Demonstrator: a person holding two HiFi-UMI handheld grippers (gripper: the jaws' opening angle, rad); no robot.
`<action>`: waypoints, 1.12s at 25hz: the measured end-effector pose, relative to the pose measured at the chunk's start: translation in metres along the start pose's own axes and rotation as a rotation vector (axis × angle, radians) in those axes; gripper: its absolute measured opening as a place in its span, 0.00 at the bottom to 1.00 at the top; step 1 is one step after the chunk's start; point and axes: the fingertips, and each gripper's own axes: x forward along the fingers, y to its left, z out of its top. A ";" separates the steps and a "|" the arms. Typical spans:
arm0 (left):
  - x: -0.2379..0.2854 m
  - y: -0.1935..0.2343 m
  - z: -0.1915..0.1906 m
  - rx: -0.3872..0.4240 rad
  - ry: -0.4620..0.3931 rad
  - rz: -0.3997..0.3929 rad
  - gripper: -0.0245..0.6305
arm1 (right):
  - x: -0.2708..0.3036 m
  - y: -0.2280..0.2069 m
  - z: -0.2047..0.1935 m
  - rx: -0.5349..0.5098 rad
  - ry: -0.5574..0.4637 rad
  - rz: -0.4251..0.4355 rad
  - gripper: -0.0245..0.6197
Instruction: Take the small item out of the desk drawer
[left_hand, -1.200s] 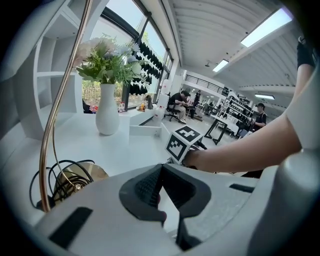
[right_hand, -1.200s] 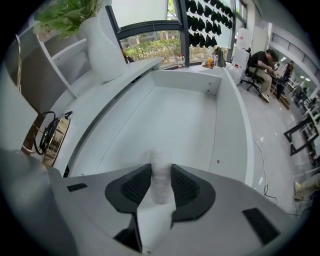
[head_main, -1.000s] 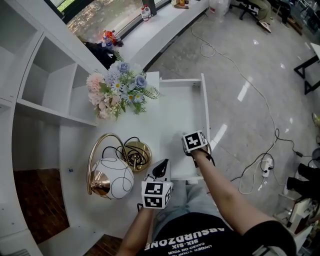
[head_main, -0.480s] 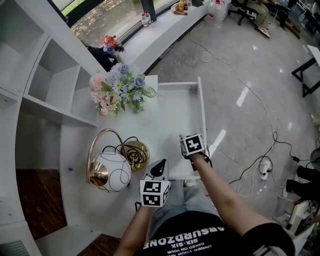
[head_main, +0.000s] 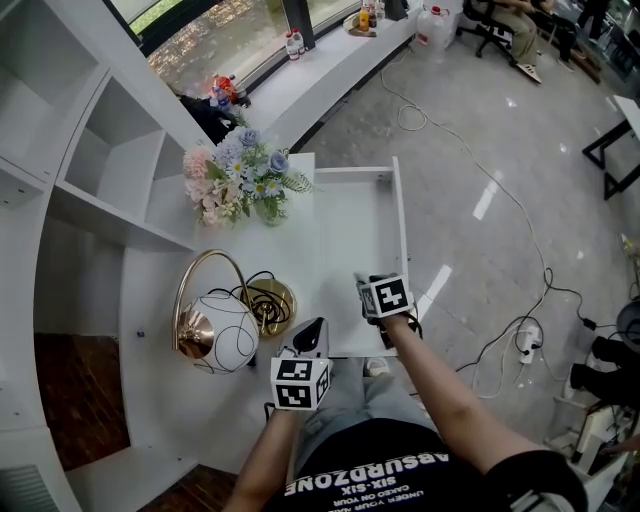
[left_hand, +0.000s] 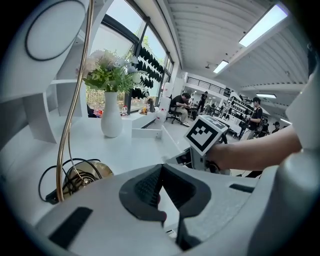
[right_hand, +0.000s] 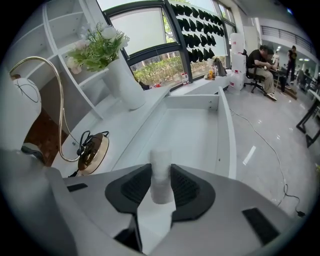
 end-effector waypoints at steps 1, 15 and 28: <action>-0.001 0.000 0.000 -0.002 -0.001 0.003 0.04 | -0.003 0.002 0.000 0.001 -0.008 0.009 0.22; -0.007 -0.005 0.002 -0.013 -0.016 0.014 0.04 | -0.044 0.025 0.003 -0.007 -0.099 0.110 0.22; -0.011 0.002 0.006 -0.025 -0.027 0.033 0.04 | -0.082 0.047 0.005 -0.064 -0.167 0.199 0.21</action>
